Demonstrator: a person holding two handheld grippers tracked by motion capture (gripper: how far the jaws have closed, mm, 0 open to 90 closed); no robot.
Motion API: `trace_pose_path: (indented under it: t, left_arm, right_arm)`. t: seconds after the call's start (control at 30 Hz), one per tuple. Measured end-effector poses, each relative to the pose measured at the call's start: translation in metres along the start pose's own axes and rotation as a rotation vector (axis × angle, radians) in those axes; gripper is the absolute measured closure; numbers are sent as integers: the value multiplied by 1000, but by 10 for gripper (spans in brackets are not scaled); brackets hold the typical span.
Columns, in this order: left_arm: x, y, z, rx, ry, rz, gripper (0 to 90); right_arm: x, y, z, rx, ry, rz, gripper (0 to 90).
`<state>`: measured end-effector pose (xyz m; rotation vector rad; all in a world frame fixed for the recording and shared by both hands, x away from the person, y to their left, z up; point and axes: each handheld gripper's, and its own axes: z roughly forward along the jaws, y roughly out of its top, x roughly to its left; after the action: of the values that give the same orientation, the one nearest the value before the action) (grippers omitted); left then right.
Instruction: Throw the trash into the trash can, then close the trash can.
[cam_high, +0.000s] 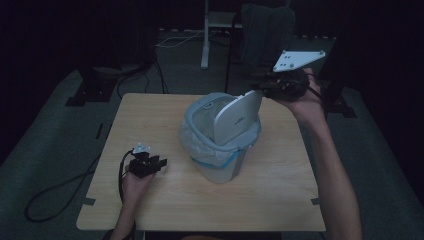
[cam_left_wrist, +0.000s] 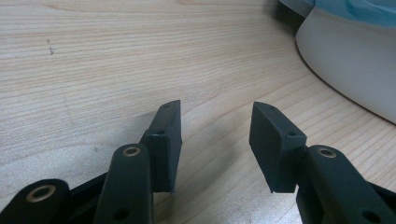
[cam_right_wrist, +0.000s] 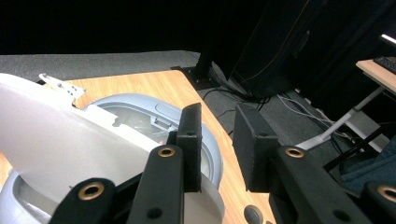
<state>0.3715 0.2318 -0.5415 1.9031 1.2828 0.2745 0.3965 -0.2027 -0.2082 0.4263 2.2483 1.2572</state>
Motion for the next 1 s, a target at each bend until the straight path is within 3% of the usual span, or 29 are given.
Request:
trace_pose_path:
  t: [0.7,1.0]
  left_arm:
    - [0,-1,0,-5,-2,-5,545]
    - [0,-1,0,-4,-1,-5,545]
  right_arm:
    - [-4,-10,-19,-16,-33,18,754]
    - [2,-16,-25,-8,-14,11,791]
